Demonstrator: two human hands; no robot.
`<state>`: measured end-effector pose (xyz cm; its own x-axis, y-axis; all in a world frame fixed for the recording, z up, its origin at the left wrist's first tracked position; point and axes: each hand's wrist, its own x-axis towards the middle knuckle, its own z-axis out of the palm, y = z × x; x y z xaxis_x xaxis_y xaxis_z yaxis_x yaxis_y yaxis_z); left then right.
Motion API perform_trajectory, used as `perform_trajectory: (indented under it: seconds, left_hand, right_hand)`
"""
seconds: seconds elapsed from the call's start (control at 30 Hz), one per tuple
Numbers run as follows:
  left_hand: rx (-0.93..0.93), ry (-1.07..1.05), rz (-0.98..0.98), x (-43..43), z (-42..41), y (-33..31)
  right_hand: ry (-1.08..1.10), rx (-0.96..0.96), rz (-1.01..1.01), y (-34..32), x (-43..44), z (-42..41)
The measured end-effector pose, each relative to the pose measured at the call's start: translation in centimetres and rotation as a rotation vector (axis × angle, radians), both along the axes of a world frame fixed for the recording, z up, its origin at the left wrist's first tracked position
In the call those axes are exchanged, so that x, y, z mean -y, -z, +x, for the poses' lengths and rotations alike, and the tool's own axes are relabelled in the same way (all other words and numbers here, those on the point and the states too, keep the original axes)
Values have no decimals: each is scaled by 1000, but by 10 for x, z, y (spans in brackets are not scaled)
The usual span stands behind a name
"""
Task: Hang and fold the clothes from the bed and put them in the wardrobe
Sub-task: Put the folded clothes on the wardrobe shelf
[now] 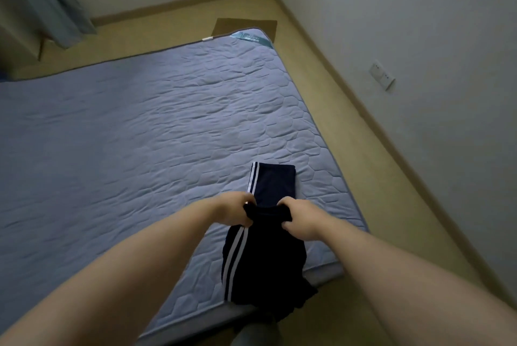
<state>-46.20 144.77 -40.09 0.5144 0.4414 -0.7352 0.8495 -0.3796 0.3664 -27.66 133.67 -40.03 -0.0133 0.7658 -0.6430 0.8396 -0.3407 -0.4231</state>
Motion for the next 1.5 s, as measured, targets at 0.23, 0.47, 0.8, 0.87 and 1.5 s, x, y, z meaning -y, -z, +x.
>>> perform_trajectory:
  seconds: [0.23,0.47,0.8,0.87,1.5]
  left_hand:
    - [72,-121,-58,-124,71,170]
    - [109,-59,107,-190,111,300]
    - [-133,109,65,-234,154,359]
    - [-167,158,60,-238,160,363]
    - [255,403,655,-188,97,251]
  right_hand:
    - [29,36,-77,160,-128,68]
    - [160,15,-57,285,-198,103]
    - [73,172,-227,359,-265,114]
    - [53,162,-274,362,-272,116]
    - [-89,279,240,242,-210,87]
